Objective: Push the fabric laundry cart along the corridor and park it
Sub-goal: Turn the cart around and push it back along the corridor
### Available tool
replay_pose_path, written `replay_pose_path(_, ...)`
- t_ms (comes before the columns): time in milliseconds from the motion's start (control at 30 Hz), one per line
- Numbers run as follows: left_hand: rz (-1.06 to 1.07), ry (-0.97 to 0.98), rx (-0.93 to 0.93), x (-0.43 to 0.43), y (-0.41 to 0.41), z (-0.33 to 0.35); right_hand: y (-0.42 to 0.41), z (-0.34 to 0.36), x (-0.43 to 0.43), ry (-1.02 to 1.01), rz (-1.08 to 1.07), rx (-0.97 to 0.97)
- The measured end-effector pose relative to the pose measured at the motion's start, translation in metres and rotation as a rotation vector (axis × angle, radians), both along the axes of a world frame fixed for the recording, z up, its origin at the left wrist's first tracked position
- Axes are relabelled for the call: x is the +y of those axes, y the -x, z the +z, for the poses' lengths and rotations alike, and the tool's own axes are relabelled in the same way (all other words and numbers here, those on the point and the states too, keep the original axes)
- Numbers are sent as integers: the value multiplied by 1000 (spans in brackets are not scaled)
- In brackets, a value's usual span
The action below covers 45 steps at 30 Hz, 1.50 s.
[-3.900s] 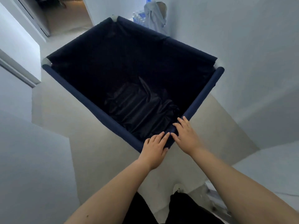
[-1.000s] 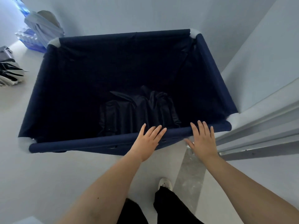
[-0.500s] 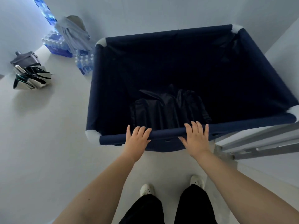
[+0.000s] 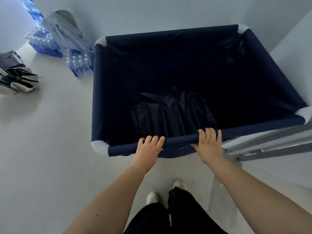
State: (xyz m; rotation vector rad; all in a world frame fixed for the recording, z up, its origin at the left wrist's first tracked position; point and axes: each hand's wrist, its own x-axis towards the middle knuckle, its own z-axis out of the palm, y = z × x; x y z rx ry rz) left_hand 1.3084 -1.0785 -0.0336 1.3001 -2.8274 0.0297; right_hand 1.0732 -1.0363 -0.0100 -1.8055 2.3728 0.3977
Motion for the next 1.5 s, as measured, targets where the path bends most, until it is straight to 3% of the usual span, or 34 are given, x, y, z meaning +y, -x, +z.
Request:
replay_pose_path(733,49,-133,-175,-79,-15,22,-7,-5,-63,110,108,-172)
replay_pose_path(900,-53,-146,-103,-86,-16,16,-4,-6,-70,115,78,-146)
replay_pose_path(1067,-338,-129,-67,-112,-38,9,-9,-3,-77,114,-76,-150)
replay_pose_path(1333,-569,-275,-8,-156,-135,14,-171,9,-83,365,-271,-446)
replay_pose_path(1500,-654,-246,-26,-181,-179,24,-261,9,-87,491,-298,-552)
